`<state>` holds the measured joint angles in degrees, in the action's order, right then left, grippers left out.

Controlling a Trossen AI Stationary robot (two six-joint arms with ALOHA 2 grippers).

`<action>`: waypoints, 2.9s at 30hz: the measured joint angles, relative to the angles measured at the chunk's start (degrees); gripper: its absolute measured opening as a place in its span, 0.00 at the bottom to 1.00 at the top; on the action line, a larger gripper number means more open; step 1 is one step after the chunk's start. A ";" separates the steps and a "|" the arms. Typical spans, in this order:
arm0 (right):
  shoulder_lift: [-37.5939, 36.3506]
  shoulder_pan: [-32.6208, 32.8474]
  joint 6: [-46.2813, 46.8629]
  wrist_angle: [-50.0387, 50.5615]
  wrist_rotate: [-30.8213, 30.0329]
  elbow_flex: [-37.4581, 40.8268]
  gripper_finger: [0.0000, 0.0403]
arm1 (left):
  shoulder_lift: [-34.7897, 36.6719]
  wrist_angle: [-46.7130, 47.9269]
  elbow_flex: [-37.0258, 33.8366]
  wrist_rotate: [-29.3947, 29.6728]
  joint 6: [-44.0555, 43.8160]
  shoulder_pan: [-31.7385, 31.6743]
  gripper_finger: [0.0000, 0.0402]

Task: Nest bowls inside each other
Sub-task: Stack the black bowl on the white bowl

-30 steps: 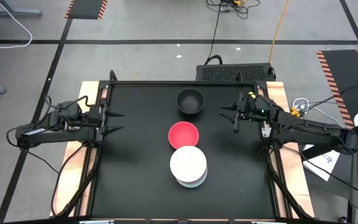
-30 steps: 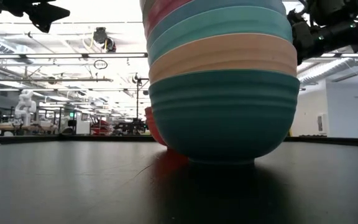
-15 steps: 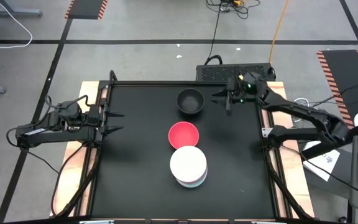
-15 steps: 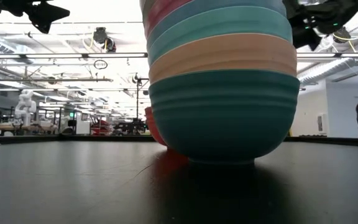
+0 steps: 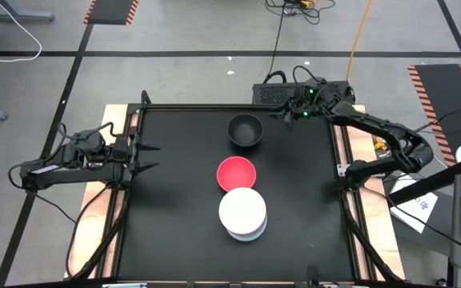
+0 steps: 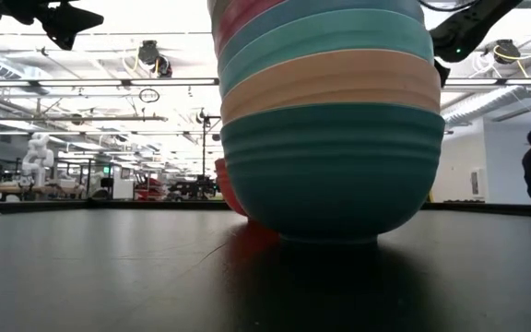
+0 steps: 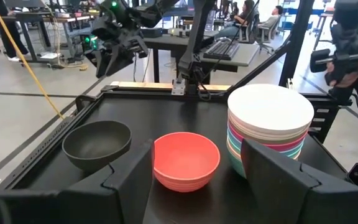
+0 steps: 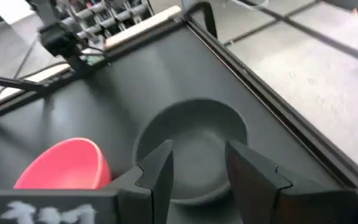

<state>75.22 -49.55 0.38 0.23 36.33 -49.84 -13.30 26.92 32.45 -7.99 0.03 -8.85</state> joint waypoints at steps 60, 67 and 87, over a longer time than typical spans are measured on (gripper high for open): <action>31.07 7.13 2.14 38.88 -18.36 -33.82 0.34 | -0.02 -0.59 0.04 1.97 -0.55 -0.01 0.61; 32.54 8.08 0.31 39.05 -18.09 -37.66 0.34 | -0.04 -0.44 0.04 1.95 -0.54 0.00 0.61; 32.57 7.64 -10.58 46.67 -20.01 -39.09 0.34 | -0.02 -0.44 0.04 1.97 -0.20 0.00 0.61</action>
<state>107.79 -41.92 -10.20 46.91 16.32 -88.92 -13.32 26.48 32.49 -6.02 -0.17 -8.85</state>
